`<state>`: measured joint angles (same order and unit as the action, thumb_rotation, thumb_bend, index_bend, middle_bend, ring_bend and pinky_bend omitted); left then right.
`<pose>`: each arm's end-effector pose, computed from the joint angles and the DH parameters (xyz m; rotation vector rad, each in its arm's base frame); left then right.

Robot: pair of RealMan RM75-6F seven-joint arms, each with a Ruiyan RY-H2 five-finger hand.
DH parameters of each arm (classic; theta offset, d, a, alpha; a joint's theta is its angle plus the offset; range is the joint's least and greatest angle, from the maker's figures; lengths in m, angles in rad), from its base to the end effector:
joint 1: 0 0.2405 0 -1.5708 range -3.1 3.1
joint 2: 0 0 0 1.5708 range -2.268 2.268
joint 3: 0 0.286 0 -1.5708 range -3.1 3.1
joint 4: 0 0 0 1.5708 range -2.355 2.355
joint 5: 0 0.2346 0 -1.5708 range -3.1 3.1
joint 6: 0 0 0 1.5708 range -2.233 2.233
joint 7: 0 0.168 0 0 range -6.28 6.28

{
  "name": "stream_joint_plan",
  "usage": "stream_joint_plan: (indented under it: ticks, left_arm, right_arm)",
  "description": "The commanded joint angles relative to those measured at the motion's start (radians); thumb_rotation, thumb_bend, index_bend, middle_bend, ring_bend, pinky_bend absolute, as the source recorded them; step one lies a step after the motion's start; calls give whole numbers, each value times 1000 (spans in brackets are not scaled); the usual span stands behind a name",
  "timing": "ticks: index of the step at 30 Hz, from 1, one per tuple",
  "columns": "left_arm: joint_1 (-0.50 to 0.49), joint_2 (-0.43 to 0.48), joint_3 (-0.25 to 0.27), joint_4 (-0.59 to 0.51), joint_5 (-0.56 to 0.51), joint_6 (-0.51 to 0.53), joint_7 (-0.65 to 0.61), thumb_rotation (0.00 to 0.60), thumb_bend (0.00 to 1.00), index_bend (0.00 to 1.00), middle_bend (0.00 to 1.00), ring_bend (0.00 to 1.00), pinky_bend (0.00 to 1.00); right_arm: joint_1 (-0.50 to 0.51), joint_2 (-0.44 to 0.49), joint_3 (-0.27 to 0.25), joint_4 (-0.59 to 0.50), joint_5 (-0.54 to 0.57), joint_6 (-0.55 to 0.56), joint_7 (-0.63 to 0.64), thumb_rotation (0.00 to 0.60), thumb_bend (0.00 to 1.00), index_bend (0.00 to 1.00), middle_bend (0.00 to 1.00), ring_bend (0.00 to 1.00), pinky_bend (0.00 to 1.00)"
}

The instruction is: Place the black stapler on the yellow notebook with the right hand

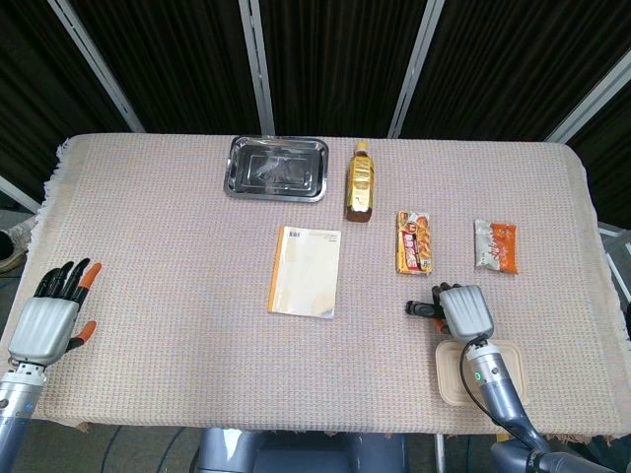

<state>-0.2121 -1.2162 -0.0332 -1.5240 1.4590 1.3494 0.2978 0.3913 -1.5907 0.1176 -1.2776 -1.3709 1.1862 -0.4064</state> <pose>-0.3443 0.2498 0.1022 -1.5955 -0.7121 -0.6738 -0.2963 -0.3213 -0.0236 1.6838 -0.7288 0.7279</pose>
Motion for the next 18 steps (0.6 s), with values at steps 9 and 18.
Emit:
stream_joint_plan:
  ticks: [9, 18]
  left_arm:
    - [-1, 2, -1, 1, -7, -4, -6, 600, 304, 0, 0, 0, 109]
    - [-8, -3, -3, 0, -24, -20, 6, 600, 304, 0, 0, 0, 109]
  right_arm:
    - [33, 63, 28, -186, -6, 21, -128, 600, 355, 688, 526, 612, 736]
    - [121, 55, 84, -290, 45, -53, -238, 600, 354, 686, 526, 613, 736]
